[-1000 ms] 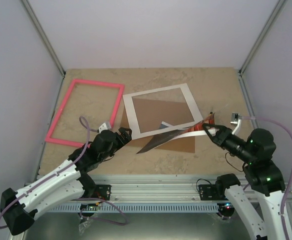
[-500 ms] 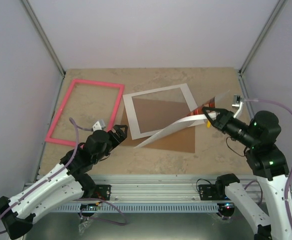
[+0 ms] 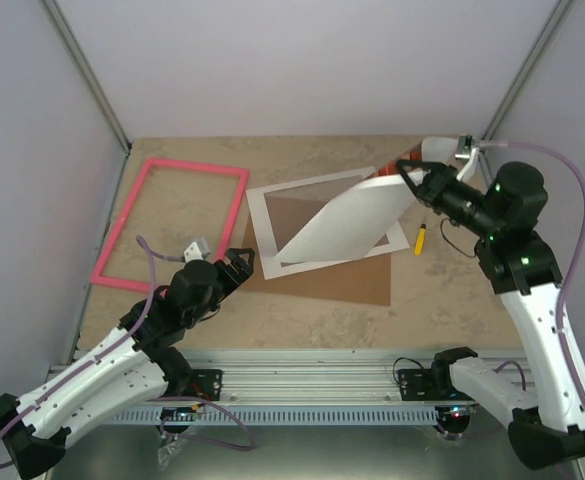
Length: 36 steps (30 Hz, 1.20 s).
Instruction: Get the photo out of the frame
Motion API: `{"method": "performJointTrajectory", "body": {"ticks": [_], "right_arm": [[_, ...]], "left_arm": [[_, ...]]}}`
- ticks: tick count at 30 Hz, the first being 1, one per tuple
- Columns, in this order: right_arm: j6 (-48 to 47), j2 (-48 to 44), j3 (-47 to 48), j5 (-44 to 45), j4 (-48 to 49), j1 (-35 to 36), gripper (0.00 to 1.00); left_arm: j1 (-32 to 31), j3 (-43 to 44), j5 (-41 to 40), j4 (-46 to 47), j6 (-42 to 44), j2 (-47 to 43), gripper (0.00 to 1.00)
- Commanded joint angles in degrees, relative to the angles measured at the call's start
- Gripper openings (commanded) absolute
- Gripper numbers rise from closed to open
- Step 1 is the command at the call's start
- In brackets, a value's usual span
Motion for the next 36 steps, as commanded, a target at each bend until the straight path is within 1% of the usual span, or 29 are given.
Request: {"method": "performJointTrajectory", "body": {"ticks": [1,5,12,15,18,22,29,32,36], "right_arm": [[-0.9,5.0,3.2,2.9,7.2,-0.3,0.00],[-0.6,10.6,5.4,4.4,10.9,-0.3,0.01],[-0.4,17.2,6.6,5.8,21.0,-0.3,0.00],[-1.4,20.0,8.0,6.9,22.1,-0.3,0.00],[-0.5,20.7,6.4,8.3,26.9,-0.1,0.00],[1.7,19.2,-1.5,10.8,33.1,1.2,0.00],[7.2,15.2,-21.7,14.6,44.4,4.7,0.00],[10.6,13.3,-30.4,15.5,47.0,5.9,0.00],[13.2,8.6,-39.0,20.5,47.7,8.3,0.01]], "left_arm": [[-0.2,1.8,-1.2,2.3,-0.2,0.7,0.99],[-0.2,2.5,-0.9,4.1,1.0,3.1,0.99],[0.1,3.2,0.2,10.2,3.5,9.3,0.99],[3.3,3.0,4.6,13.0,4.5,11.8,0.99],[8.3,1.3,11.3,17.0,5.0,13.8,0.99],[11.6,-0.6,15.4,21.5,4.9,15.3,0.99],[14.1,-2.8,20.0,27.9,3.7,18.4,0.99],[14.6,-3.7,20.8,30.0,3.1,19.8,0.99],[14.6,-4.8,22.1,33.8,2.4,22.0,0.99]]}}
